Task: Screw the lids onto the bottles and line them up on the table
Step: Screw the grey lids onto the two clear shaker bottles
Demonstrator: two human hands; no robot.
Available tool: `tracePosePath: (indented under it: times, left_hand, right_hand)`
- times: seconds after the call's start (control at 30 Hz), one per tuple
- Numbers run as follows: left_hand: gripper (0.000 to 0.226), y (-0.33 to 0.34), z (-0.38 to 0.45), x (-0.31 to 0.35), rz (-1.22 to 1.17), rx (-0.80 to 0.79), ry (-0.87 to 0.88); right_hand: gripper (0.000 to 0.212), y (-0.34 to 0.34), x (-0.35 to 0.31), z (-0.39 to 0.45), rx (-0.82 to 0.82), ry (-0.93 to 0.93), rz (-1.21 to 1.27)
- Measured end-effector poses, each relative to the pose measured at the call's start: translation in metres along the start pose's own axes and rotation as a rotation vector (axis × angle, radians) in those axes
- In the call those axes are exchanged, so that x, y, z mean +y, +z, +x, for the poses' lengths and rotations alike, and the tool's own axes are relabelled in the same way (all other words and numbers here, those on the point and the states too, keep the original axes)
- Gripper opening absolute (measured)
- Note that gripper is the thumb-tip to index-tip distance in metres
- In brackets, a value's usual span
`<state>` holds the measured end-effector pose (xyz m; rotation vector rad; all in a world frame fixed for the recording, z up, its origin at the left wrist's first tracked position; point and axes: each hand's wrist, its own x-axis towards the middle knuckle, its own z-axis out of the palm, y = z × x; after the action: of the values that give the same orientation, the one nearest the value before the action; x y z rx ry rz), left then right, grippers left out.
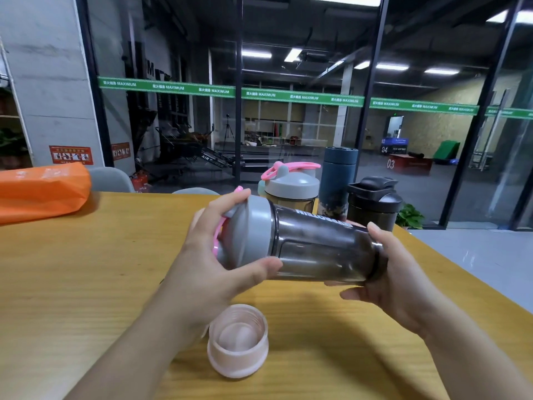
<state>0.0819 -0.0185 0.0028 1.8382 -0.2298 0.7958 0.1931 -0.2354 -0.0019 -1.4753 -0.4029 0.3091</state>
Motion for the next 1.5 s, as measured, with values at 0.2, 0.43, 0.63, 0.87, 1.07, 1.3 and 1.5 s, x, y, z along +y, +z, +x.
tracePosePath:
  times: [0.2, 0.43, 0.63, 0.87, 1.07, 1.3, 1.5]
  left_hand:
    - [0.067, 0.004, 0.002, 0.010, -0.280, 0.118, -0.044]
    - [0.074, -0.007, 0.006, 0.005, -0.302, 0.120, -0.065]
    - [0.073, -0.009, 0.006, 0.003, -0.236, 0.085, -0.016]
    - [0.078, -0.010, 0.004, 0.004, -0.233, 0.036, 0.003]
    - [0.092, -0.010, 0.002, 0.006, -0.218, -0.038, 0.006]
    - [0.074, -0.007, 0.002, 0.009, -0.209, 0.016, 0.006]
    - [0.078, -0.010, 0.003, 0.006, -0.190, 0.081, 0.006]
  right_hand:
    - [0.065, -0.012, -0.009, -0.003, -0.146, -0.238, 0.089]
    - [0.072, -0.017, -0.005, 0.000, -0.170, -0.301, 0.047]
    - [0.035, -0.012, -0.005, -0.001, -0.100, -0.276, 0.011]
    - [0.082, -0.009, -0.006, -0.003, -0.092, -0.132, -0.119]
    - [0.075, -0.011, -0.003, -0.005, -0.096, 0.033, -0.197]
    - [0.065, -0.006, -0.001, -0.003, -0.087, 0.033, -0.115]
    - [0.034, 0.001, -0.014, -0.002, -0.004, -0.113, 0.043]
